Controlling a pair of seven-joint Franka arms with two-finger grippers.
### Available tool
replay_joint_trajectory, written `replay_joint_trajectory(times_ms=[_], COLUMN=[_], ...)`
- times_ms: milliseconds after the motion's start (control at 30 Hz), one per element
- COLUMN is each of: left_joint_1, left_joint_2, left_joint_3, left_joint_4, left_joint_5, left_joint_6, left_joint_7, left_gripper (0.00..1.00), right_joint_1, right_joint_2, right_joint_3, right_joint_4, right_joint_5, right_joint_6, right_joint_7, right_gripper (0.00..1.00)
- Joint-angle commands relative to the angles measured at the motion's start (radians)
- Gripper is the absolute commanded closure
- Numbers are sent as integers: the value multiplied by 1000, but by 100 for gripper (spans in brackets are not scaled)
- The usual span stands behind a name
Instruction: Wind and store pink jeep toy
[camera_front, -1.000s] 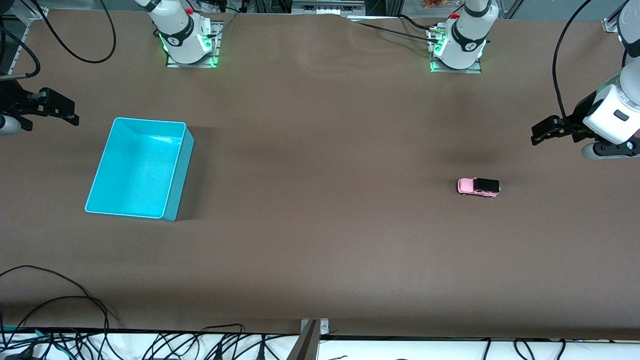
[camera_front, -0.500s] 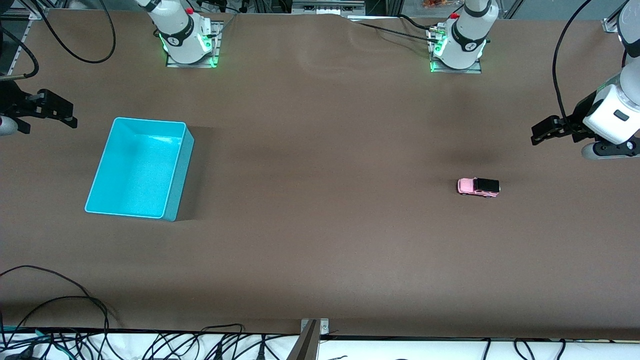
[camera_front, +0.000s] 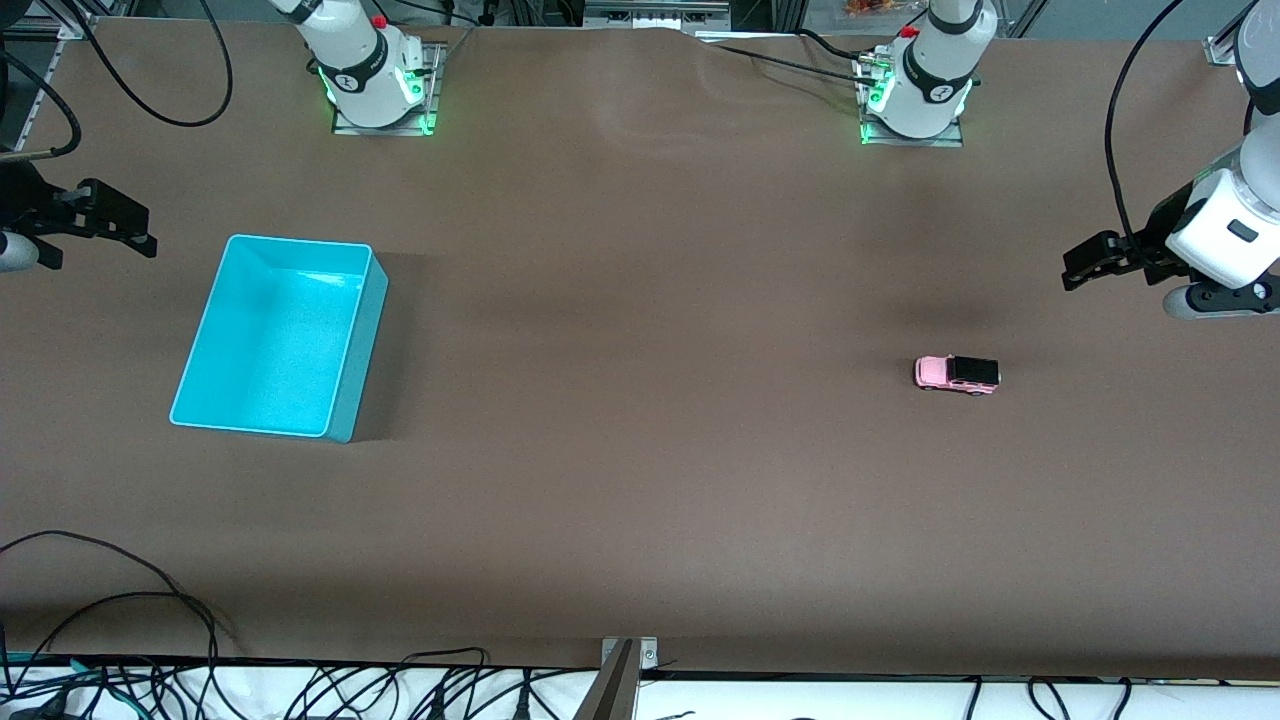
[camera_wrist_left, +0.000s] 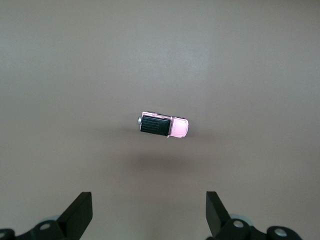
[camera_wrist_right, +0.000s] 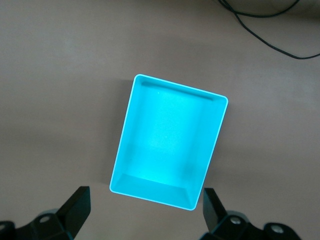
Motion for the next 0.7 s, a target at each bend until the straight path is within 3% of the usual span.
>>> replay_joint_trajectory(times_ms=[0, 667], left_joint_1=[2, 2], left_joint_2=[-21, -19], left_joint_3=[-1, -1], left_joint_4=[-18, -18], left_joint_5=[20, 20], left_joint_6=[5, 2], left_joint_7=[20, 20], left_gripper=[0, 0], right_joint_1=[-7, -6], right_joint_2=[9, 3], right_joint_3=[-5, -8], right_joint_4=[16, 19], right_joint_5=[9, 15], right_joint_6=[-10, 2], right_joint_7=[-11, 3], right_gripper=[0, 0])
